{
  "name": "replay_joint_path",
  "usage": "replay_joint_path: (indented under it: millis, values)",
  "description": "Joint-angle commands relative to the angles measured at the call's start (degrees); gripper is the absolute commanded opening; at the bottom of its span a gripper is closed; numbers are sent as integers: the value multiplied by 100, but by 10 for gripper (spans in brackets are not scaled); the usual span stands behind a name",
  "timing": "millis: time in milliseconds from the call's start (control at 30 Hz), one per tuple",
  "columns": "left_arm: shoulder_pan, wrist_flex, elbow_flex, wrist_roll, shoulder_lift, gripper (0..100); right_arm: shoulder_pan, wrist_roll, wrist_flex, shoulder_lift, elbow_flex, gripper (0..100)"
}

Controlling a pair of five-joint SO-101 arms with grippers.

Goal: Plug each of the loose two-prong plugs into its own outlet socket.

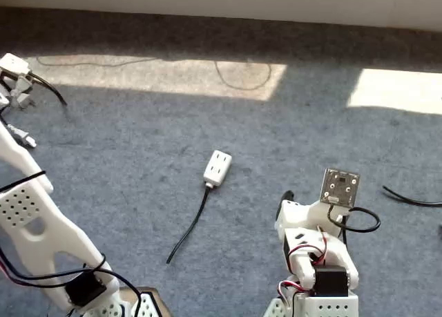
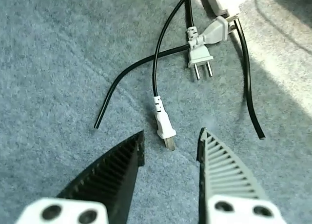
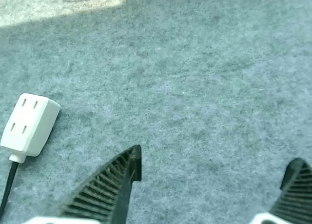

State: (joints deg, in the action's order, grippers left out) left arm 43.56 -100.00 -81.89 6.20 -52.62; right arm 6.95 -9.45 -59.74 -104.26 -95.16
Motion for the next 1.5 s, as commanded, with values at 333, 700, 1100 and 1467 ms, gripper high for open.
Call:
replay_joint_path:
  millis: [333,700,1100,1467]
  values:
    - [119,431,-251,686,-1341,185,40,132,-13,-40,-778,430]
    - [136,897,-251,1292,-1701,185,40,132,-13,-40,-778,430]
    - [-101,1222,-251,1292,-2264,184,40,132,-13,-40,-778,430]
    - [-66,1178,-259,1292,-2237,12,40,132,-13,-40,-778,430]
